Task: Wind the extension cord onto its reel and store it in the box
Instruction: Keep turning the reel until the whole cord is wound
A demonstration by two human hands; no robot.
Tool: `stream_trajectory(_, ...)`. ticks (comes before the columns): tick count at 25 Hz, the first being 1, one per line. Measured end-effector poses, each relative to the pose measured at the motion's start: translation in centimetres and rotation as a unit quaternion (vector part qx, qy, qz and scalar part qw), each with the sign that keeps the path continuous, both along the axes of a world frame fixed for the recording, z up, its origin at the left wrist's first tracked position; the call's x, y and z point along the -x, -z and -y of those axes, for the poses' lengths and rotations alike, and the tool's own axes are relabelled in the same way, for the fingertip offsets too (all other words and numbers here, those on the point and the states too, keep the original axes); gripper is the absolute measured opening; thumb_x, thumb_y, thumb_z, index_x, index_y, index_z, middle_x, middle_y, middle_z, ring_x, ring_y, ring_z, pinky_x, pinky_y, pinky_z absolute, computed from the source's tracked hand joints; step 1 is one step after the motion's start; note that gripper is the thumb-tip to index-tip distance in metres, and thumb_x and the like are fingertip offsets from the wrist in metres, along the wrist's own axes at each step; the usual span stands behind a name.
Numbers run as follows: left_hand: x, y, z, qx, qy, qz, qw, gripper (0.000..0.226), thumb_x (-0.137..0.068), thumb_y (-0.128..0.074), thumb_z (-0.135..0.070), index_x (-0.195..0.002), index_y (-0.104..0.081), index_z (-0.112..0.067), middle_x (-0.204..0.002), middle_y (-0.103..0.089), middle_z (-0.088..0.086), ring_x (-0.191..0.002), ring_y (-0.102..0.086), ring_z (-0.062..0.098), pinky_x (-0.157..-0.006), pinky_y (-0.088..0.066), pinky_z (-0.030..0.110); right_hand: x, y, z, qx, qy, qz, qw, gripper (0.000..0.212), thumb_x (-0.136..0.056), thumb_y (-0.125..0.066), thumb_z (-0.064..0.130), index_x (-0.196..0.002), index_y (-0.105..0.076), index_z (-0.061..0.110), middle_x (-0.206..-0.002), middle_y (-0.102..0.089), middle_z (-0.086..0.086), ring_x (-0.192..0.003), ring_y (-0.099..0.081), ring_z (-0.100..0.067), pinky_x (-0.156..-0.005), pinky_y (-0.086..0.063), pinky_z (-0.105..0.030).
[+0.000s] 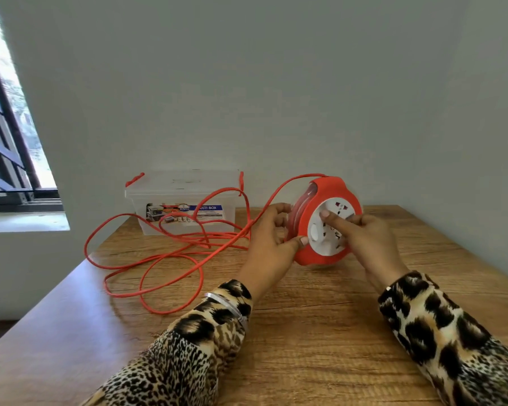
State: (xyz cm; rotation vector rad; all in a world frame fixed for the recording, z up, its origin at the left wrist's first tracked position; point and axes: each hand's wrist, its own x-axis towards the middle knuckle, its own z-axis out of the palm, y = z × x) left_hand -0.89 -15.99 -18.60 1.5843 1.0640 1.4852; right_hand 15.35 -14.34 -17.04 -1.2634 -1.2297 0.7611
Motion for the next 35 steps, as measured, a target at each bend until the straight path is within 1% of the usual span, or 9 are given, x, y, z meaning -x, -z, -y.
stream_trajectory(5,1.7,-0.7,-0.4,0.079,0.081,0.034,0.993,0.047,-0.086,-0.068,-0.006,-0.124,-0.051,-0.027,-0.114,-0.058,0.0,-0.097,-0.067,0.022,-0.057,-0.059,0.031,-1.0,0.1,-0.7,-0.065,0.121,0.125,0.983,0.085,-0.044,-0.075,0.076,-0.102,-0.044,0.022,-0.107,-0.052,0.001,-0.097,-0.056,-0.02,-0.078,-0.053,-0.04)
stream_trajectory(10,2.3,-1.0,0.0,0.117,0.107,0.006,0.987,0.049,-0.088,-0.066,-0.007,-0.133,-0.05,-0.018,-0.121,-0.062,0.011,-0.09,-0.069,0.019,-0.059,-0.06,0.032,-2.1,0.4,-1.3,-0.061,-0.027,0.06,0.996,0.091,-0.05,-0.079,0.066,-0.126,-0.036,0.041,-0.108,-0.053,0.016,-0.095,-0.058,-0.008,-0.07,-0.052,-0.028)
stream_trajectory(13,3.5,-2.8,0.6,0.077,0.046,-0.178,0.98,0.038,-0.087,-0.069,-0.014,-0.123,-0.06,-0.022,-0.11,-0.069,0.003,-0.09,-0.07,0.019,-0.069,-0.058,0.025,-2.5,0.5,-1.6,-0.037,-0.024,0.086,0.995,0.09,-0.043,-0.076,0.073,-0.12,-0.046,0.038,-0.106,-0.059,0.014,-0.089,-0.062,-0.009,-0.064,-0.052,-0.028)
stream_trajectory(18,9.2,-5.9,2.2,-0.002,-0.175,-0.394,0.902,0.039,-0.067,-0.084,-0.037,-0.102,-0.065,-0.035,-0.105,-0.059,-0.014,-0.094,-0.057,0.007,-0.082,-0.047,0.028,-3.2,0.8,-1.7,0.011,0.038,0.222,0.974,0.092,-0.047,-0.066,0.081,-0.118,-0.055,0.024,-0.107,-0.064,0.002,-0.088,-0.062,-0.017,-0.076,-0.054,-0.04)
stream_trajectory(23,9.8,-4.4,1.0,0.076,-0.17,-0.46,0.868,0.049,-0.069,-0.082,-0.037,-0.114,-0.063,-0.032,-0.109,-0.061,-0.011,-0.099,-0.057,0.011,-0.09,-0.047,0.033,-3.2,1.1,-2.3,0.058,0.045,0.316,0.946,0.092,-0.059,-0.061,0.08,-0.128,-0.051,0.021,-0.12,-0.061,-0.004,-0.096,-0.057,-0.021,-0.076,-0.048,-0.036)
stream_trajectory(27,9.5,-2.5,0.0,0.128,-0.133,-0.566,0.804,0.015,-0.081,-0.073,-0.029,-0.096,-0.068,-0.026,-0.097,-0.067,-0.007,-0.085,-0.06,0.011,-0.081,-0.052,0.03,-3.1,1.6,-2.9,0.08,0.049,0.359,0.929,0.084,-0.061,-0.058,0.081,-0.121,-0.055,0.021,-0.116,-0.063,-0.004,-0.089,-0.052,-0.019,-0.072,-0.041,-0.034)
stream_trajectory(29,9.8,-2.9,0.0,0.094,-0.143,-0.534,0.828,0.01,-0.084,-0.07,-0.029,-0.092,-0.07,-0.024,-0.089,-0.066,-0.007,-0.078,-0.061,0.011,-0.072,-0.052,0.024,-3.3,1.8,-2.9,0.098,0.035,0.358,0.928,0.081,-0.064,-0.058,0.079,-0.12,-0.057,0.02,-0.118,-0.063,-0.005,-0.092,-0.053,-0.021,-0.074,-0.039,-0.034)
stream_trajectory(32,10.1,-4.5,0.7,0.024,-0.168,-0.349,0.922,0.01,-0.077,-0.078,-0.026,-0.085,-0.077,-0.02,-0.074,-0.069,-0.01,-0.058,-0.066,0.006,-0.055,-0.05,0.013,-2.8,1.7,-2.3,0.1,0.069,0.443,0.888,0.073,-0.07,-0.058,0.074,-0.121,-0.059,0.02,-0.126,-0.059,-0.009,-0.115,-0.049,-0.03,-0.089,-0.039,-0.04)
stream_trajectory(35,10.1,-5.8,1.7,-0.004,-0.17,-0.198,0.965,0.007,-0.074,-0.081,-0.024,-0.078,-0.076,-0.021,-0.07,-0.071,-0.009,-0.046,-0.063,0.003,-0.045,-0.043,0.009,-0.8,0.1,-0.6,-0.159,0.103,0.429,0.883,0.034,-0.082,-0.067,0.046,-0.096,-0.067,0.015,-0.102,-0.061,-0.009,-0.103,-0.052,-0.031,-0.085,-0.038,-0.036)
